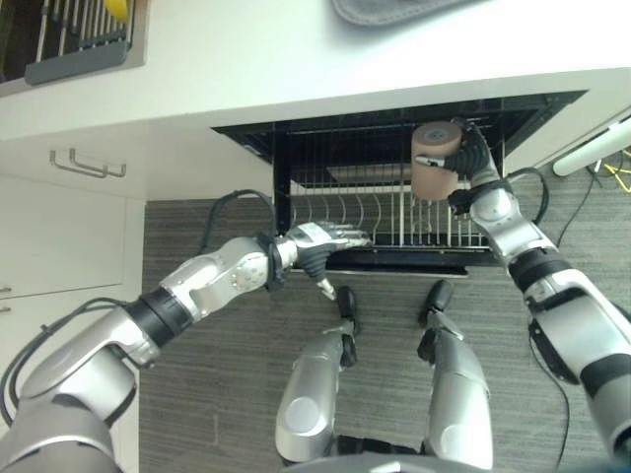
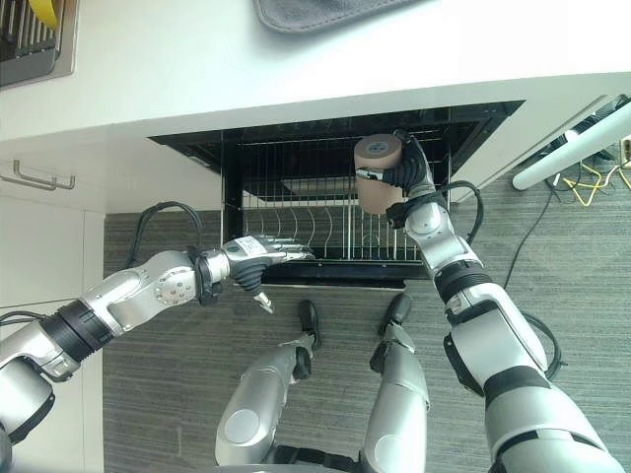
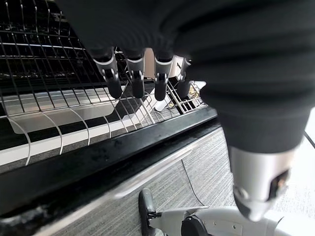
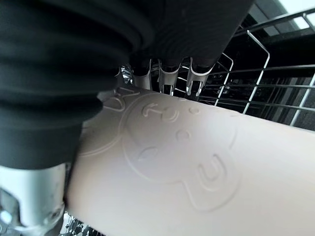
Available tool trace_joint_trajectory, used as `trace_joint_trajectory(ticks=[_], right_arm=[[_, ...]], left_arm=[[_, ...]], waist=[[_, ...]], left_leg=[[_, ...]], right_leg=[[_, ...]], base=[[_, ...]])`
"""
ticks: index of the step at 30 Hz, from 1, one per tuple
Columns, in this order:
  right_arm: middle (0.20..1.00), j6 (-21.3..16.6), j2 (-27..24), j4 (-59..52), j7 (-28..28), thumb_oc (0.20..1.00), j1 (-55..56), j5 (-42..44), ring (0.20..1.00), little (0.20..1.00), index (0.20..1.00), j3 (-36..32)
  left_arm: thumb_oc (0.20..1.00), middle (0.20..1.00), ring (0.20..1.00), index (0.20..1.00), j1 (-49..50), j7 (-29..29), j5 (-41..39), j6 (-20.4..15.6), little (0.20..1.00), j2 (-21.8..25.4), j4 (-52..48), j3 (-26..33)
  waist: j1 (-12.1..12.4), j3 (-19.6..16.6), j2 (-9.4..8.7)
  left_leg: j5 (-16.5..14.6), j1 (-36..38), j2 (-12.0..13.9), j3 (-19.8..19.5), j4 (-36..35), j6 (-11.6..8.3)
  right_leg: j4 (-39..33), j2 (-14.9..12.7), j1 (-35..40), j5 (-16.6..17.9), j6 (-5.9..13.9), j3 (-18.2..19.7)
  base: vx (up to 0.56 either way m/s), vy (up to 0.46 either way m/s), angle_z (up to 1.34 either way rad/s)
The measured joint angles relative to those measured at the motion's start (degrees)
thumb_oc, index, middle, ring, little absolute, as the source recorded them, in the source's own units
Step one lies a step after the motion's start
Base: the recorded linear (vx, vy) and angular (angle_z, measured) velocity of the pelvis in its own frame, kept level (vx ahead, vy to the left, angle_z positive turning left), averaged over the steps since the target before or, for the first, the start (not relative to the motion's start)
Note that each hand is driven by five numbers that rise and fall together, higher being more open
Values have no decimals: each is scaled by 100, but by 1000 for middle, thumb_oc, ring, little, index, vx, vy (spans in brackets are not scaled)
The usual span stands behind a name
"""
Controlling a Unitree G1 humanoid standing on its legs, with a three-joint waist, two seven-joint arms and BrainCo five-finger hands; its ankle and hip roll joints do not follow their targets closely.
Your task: Place the dishes in the dishwasher.
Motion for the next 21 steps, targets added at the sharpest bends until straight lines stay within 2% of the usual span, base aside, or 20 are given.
trace_joint_trajectory(ticks=[6, 8, 9, 13, 16, 21], right_arm=[[200, 82, 20, 1, 16, 200, -7, -6, 200, 200, 200, 4], [928, 161, 64, 5, 16, 928, -12, -18, 928, 928, 928, 6], [1000, 212, 117, 67, 12, 1000, -49, -62, 1000, 1000, 1000, 14], [1000, 439, 136, 397, -153, 1000, -66, -136, 1000, 1000, 1000, 16], [1000, 447, 82, 445, -514, 1000, -51, -305, 1000, 1000, 1000, 0], [1000, 430, 54, 453, -780, 1000, -51, -404, 1000, 1000, 1000, -25]], left_arm=[[1000, 1000, 1000, 1000, 7, 27, 1, 0, 1000, -1, 0, -2], [1000, 1000, 1000, 1000, 7, 48, 2, 2, 1000, -5, 0, -2], [1000, 1000, 1000, 1000, 6, 68, 4, 2, 1000, -12, 0, -2], [1000, 1000, 1000, 1000, 7, 120, 6, 15, 1000, -11, 0, -38], [1000, 1000, 1000, 1000, 14, 131, 10, 19, 1000, -14, 1, -44], [1000, 1000, 1000, 1000, 18, 222, 12, 28, 1000, -16, 2, -44]], waist=[[17, -1, 3], [18, -1, 3], [19, -2, 4], [29, -5, 10], [10, -6, 48], [-8, -9, 65]], left_leg=[[3, 1, -1, 4, 14, 3], [4, -1, -1, 4, 23, 4], [4, -3, -1, 6, 32, 4], [6, -17, -5, 4, 41, 8], [8, -25, -4, 7, 42, 10], [8, -64, -8, 30, 40, 10]], right_leg=[[12, -5, 0, 8, -8, 2], [13, -7, 0, 12, -12, 3], [13, -8, 0, 17, -16, 4], [1, -14, -1, 34, -15, 3], [-9, -13, -5, 41, -13, 3], [-4, -12, -69, 46, -14, 32]], base=[[0, 0, 0], [0, 0, 0], [0, 0, 0], [0, 0, 0], [0, 0, 0], [0, 0, 0]])
